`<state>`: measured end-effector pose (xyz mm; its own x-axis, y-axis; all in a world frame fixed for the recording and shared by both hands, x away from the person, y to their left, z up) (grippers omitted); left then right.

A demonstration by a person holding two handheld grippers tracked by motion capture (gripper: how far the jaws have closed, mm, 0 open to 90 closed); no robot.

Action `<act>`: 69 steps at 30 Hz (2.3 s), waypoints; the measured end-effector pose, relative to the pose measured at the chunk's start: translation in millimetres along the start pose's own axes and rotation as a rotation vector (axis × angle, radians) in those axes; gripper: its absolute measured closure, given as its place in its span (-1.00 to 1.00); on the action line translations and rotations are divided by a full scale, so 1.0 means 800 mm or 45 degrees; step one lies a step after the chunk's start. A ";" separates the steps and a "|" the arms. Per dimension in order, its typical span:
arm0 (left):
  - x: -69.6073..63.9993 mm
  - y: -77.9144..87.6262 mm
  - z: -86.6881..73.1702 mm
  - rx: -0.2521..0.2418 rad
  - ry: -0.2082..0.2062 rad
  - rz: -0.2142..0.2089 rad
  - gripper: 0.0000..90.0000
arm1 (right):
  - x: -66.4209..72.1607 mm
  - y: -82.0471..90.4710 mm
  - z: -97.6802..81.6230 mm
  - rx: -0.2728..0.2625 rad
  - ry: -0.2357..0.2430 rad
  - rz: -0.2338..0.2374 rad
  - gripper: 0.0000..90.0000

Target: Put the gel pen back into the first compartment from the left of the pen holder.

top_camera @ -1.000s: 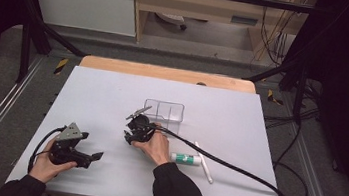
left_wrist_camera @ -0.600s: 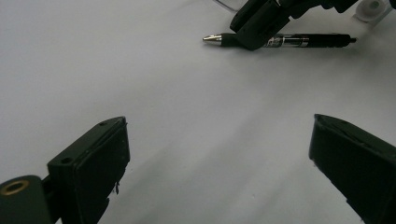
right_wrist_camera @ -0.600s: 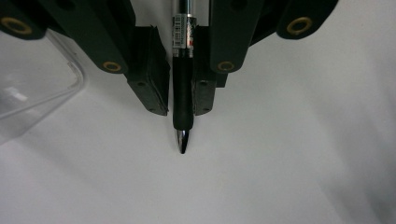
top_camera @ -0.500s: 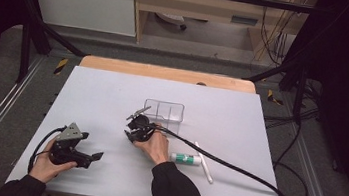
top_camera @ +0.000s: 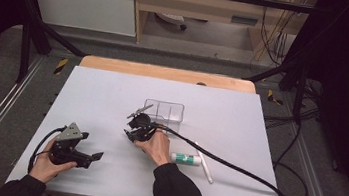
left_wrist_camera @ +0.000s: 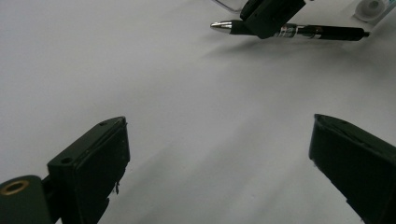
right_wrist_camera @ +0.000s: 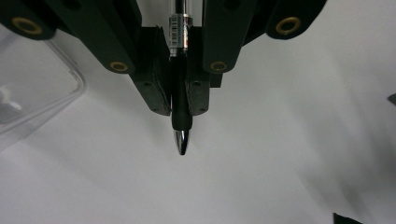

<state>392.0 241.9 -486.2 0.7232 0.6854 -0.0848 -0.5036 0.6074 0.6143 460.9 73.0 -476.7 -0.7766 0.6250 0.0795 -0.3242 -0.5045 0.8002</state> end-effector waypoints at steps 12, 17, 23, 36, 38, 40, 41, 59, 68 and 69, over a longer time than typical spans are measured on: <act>0.000 0.000 0.000 -0.001 0.001 0.001 -0.88 | 0.009 0.045 0.016 -0.162 0.030 0.010 0.80; 0.000 0.000 0.000 0.000 0.001 0.001 -0.88 | 0.010 0.063 0.021 -0.257 0.014 0.013 0.80; 0.000 0.000 0.000 0.001 0.002 0.003 -0.88 | 0.008 0.084 0.024 -0.382 -0.029 0.008 0.80; -0.001 -0.001 0.000 0.001 0.003 0.003 -0.88 | -0.002 0.126 0.031 -0.635 -0.098 -0.046 0.79; -0.001 -0.001 0.000 0.001 0.004 0.003 -0.88 | -0.005 0.134 0.034 -0.678 -0.108 -0.062 0.79; -0.001 -0.001 0.000 0.002 0.003 0.003 -0.88 | -0.007 0.141 0.038 -0.724 -0.121 -0.076 0.79; -0.001 -0.001 0.000 0.001 0.004 0.003 -0.88 | -0.009 0.144 0.040 -0.745 -0.131 -0.082 0.79; 0.000 -0.001 -0.001 0.004 0.007 0.000 -0.88 | -0.047 0.168 0.071 -0.977 -0.233 -0.196 0.79; 0.000 -0.001 -0.001 0.002 0.008 0.000 -0.88 | -0.067 0.166 0.091 -1.072 -0.252 -0.259 0.79; 0.000 -0.001 -0.001 0.002 0.008 0.000 -0.88 | -0.069 0.165 0.093 -1.074 -0.254 -0.263 0.79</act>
<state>392.1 241.6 -487.1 0.7206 0.6876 -0.0897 -0.5026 0.6071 0.6155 500.9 16.3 -331.5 -0.5759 0.8042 0.1468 -0.7980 -0.5920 0.1126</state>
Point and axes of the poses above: each handheld gripper's, and its own axes: y roughly backward along the jaws, z roughly out of its top, x roughly to its left, the point moved 7 cm from there along -y, roughly forward along the jaws, and after that the axes turned 3 degrees about -z, right-handed, at the moved point
